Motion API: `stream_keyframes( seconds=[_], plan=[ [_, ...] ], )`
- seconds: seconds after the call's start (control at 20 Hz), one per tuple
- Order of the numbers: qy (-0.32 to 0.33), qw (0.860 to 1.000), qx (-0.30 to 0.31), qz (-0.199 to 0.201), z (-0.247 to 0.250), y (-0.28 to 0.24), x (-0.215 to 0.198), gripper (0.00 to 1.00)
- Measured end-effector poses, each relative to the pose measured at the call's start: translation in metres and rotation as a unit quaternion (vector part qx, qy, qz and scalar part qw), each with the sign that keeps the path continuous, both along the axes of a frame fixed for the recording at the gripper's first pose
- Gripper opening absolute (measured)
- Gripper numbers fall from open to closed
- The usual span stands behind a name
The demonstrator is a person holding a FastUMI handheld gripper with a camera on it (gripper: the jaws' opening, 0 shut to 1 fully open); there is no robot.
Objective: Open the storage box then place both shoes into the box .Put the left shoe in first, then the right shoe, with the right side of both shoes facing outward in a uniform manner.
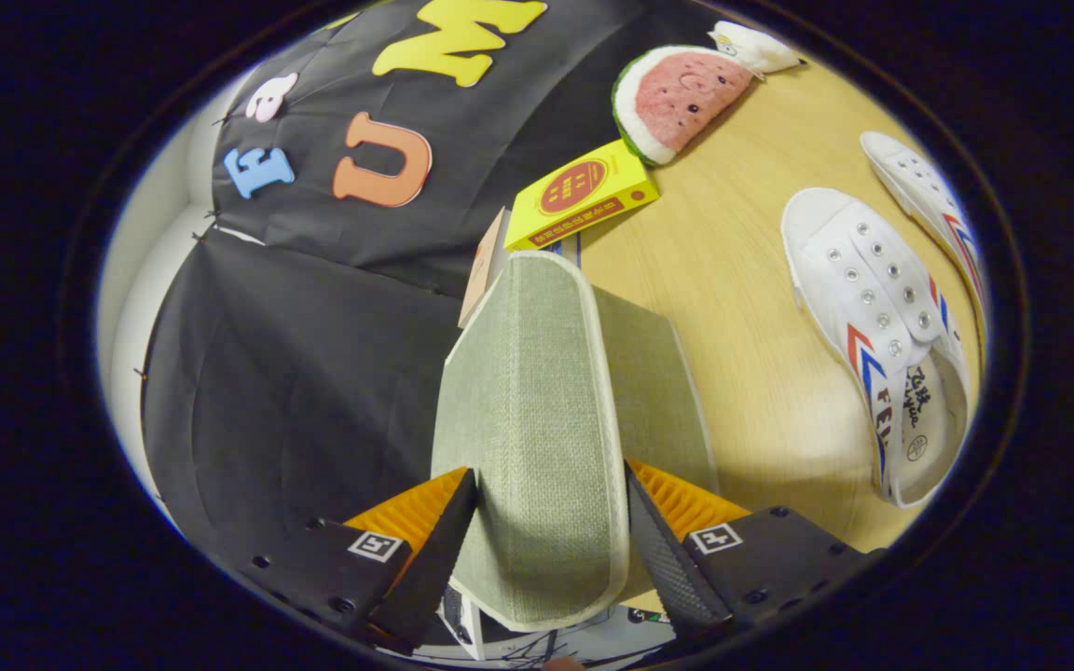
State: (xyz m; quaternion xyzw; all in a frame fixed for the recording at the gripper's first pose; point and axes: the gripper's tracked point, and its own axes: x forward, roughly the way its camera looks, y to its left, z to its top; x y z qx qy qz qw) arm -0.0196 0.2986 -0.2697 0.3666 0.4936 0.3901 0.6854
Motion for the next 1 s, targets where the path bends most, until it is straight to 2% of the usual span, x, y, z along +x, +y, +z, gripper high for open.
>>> stream_keyframes(
  seconds=[0.15,0.25,0.35,0.4,0.5,0.55,0.85,1.0],
  plan=[
    [-0.021,1.000,-0.012,-0.012,0.011,-0.016,0.001,0.87],
    [-0.027,0.999,-0.017,-0.023,0.015,-0.024,0.001,0.72],
    [-0.036,0.999,-0.026,-0.031,0.020,-0.029,0.003,0.51],
    [-0.041,0.998,-0.025,-0.031,0.028,-0.032,0.003,0.35],
    [-0.060,0.997,-0.029,-0.036,0.041,-0.030,0.005,0.13],
    [-0.073,0.996,-0.039,-0.033,0.046,-0.029,0.006,0.07],
    [-0.145,0.987,-0.065,-0.039,0.111,-0.016,-0.004,0.06],
    [-0.201,0.976,-0.077,-0.038,0.156,0.007,-0.014,0.05]
  ],
)
